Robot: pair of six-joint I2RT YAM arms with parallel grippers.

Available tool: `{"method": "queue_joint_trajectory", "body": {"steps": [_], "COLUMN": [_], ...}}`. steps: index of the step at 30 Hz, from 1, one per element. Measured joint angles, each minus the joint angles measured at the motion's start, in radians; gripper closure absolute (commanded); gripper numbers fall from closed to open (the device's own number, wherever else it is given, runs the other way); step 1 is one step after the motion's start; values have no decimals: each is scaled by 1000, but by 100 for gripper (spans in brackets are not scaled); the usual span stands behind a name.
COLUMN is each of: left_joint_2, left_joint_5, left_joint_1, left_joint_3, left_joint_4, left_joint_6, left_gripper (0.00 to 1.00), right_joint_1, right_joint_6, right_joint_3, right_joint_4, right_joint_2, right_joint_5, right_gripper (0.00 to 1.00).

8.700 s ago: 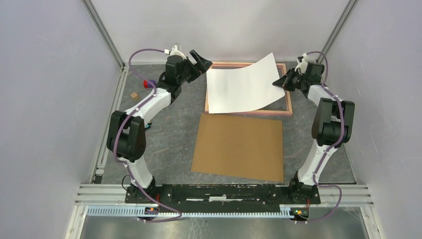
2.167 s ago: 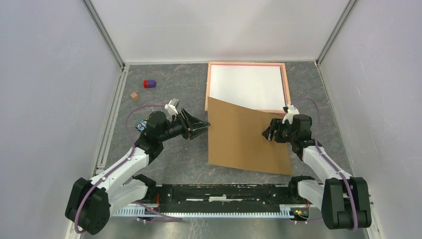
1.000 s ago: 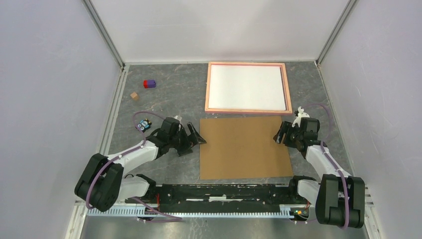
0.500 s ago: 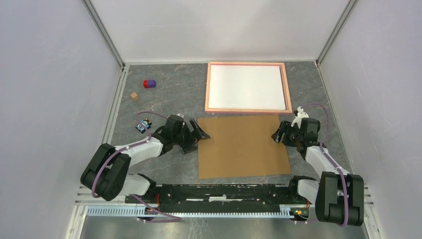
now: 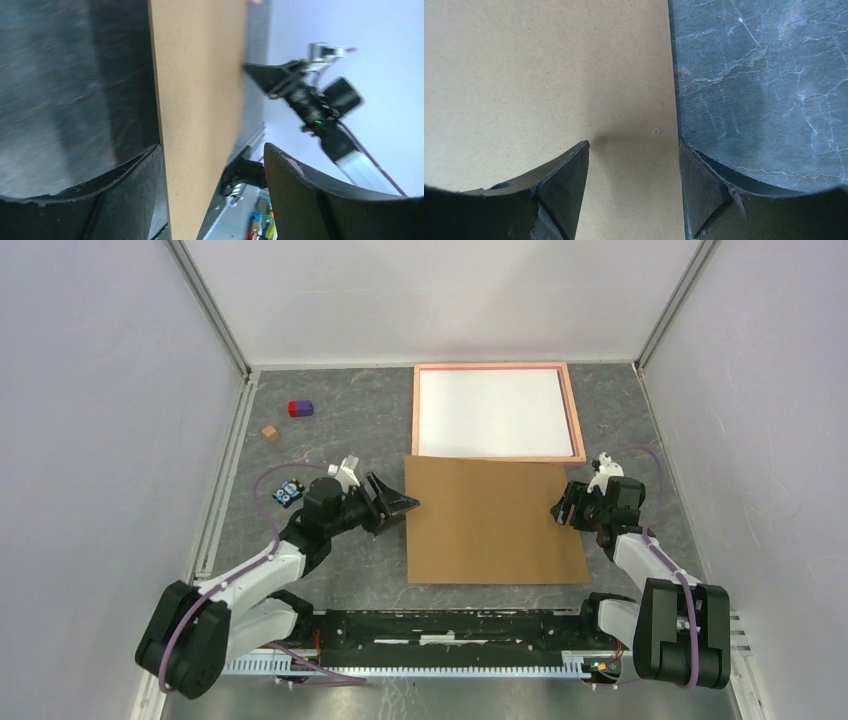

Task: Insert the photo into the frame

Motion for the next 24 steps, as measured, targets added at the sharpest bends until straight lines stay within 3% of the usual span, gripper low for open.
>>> {"method": "queue_joint_trajectory", "body": {"steps": [6, 13, 19, 24], "left_joint_2": [-115, -93, -113, -127], "left_joint_5": [97, 146, 59, -21], "left_joint_1": [-13, -17, -22, -22], "left_joint_3": [58, 94, 193, 206], "left_joint_4": [114, 121, -216, -370], "left_joint_6": [-68, -129, -47, 17], "left_gripper": [32, 55, 66, 91], "right_joint_1": [18, 23, 34, 96], "right_joint_6": [28, 67, 66, 51], "right_joint_3": [-2, -5, -10, -6], "right_joint_4": [-11, -24, -42, -73], "right_joint_2": [-2, -14, -31, -56], "right_joint_5": [-73, -152, -161, -117], "right_gripper": [30, 30, 29, 26]}}
